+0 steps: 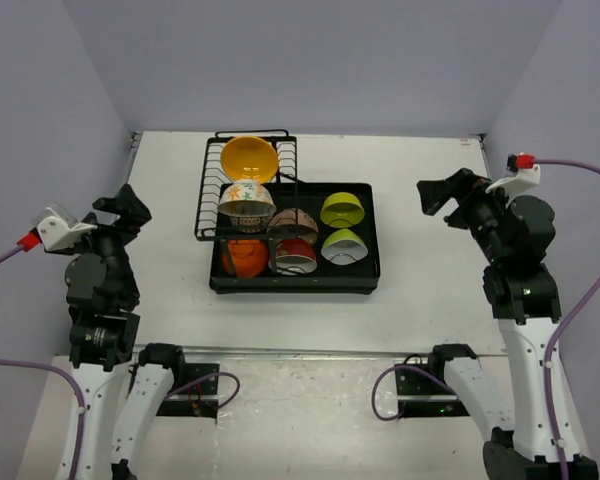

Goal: Unload the bowls from the dish rack

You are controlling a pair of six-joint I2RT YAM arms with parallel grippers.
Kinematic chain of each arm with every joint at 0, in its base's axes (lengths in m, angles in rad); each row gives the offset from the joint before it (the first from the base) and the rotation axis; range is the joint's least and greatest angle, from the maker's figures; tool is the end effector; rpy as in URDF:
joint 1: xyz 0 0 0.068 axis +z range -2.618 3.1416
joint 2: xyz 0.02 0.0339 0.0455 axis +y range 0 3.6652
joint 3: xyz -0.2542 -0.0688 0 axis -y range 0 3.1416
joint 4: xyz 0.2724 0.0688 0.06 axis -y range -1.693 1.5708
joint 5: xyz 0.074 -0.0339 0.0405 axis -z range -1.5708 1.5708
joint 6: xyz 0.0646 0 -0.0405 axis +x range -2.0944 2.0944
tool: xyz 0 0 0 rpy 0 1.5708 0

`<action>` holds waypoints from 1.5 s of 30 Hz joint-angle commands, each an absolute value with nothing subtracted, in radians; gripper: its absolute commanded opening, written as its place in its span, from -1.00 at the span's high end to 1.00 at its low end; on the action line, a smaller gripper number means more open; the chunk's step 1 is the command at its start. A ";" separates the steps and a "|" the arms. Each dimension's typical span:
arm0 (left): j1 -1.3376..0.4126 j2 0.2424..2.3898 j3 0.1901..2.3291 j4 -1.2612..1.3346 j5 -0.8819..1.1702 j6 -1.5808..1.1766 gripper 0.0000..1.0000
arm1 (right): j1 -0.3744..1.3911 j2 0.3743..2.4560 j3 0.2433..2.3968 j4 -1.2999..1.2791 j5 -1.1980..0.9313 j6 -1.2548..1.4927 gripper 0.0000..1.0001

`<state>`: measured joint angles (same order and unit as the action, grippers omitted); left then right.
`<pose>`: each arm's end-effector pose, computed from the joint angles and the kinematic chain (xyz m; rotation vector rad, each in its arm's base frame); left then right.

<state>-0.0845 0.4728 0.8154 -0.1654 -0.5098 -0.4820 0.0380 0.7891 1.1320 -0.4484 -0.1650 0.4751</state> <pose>0.1605 0.0180 0.4003 -0.6802 1.2434 -0.1134 0.2137 0.0187 0.4275 0.2447 1.6842 0.5232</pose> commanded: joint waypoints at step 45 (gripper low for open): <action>-0.077 1.179 1.557 -0.758 -0.468 -1.450 -0.89 | 0.377 1.290 0.977 -0.197 0.043 1.664 -0.65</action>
<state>-0.0841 1.1507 1.4780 -0.7742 -0.5007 -1.3731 0.3477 1.2743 0.9985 -0.2466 -0.0174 1.5894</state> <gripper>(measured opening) 0.950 0.829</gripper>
